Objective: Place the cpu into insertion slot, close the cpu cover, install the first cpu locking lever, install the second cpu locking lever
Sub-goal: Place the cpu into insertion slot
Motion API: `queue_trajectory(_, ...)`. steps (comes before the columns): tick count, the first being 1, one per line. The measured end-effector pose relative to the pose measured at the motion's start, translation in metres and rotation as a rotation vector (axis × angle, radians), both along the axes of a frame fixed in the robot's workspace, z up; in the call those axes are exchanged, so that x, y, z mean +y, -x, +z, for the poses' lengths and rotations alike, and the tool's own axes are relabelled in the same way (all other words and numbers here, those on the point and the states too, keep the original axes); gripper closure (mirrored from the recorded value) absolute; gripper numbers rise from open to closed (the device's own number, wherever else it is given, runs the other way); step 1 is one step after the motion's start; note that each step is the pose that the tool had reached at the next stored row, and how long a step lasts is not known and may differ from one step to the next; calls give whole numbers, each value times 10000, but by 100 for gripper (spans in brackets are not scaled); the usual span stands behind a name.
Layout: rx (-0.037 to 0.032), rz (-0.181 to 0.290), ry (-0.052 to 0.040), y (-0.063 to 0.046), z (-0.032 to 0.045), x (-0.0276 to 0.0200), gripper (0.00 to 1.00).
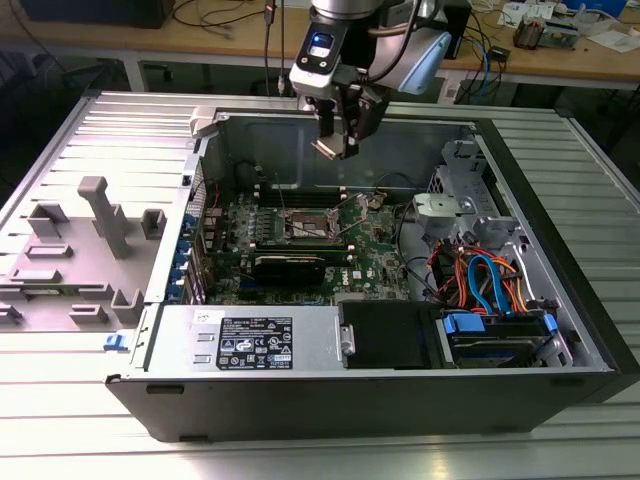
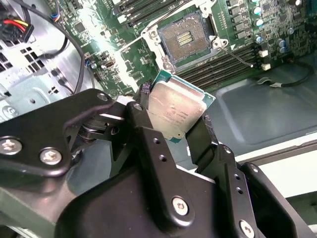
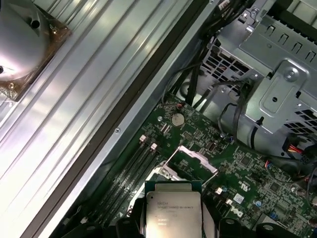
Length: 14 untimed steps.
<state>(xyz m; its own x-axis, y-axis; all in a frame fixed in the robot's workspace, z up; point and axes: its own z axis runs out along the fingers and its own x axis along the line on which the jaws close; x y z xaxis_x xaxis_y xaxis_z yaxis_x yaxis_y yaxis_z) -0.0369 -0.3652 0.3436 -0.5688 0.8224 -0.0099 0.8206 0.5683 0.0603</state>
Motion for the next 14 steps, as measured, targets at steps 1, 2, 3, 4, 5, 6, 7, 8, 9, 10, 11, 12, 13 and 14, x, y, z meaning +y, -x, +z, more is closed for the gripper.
queue_trajectory(1,-1,-76,-1,1,-1,0,45)
queue_trajectory(2,0,-148,0,3,-1,0,45)
queue_trajectory(3,-1,-152,-1,3,-2,0,45)
queue_trajectory(4,-1,-153,-1,3,-2,0,45)
queue_trajectory(5,-1,-154,-2,3,-2,0,45)
queue_trajectory(6,-1,-154,-1,3,-2,0,45)
queue_trajectory(7,-1,-154,-1,3,-2,0,45)
queue_trajectory(8,-1,-154,-1,3,-2,0,45)
queue_trajectory(9,-1,-154,-1,3,-2,0,45)
queue_trajectory(10,-1,-154,-1,3,-2,0,45)
queue_trajectory(11,-1,-155,-1,3,-2,0,45)
queue_trajectory(12,-1,-156,-2,3,-2,0,45)
queue_trajectory(13,-1,-159,-1,3,-2,0,45)
queue_trajectory(14,-1,-163,-1,3,-2,0,45)
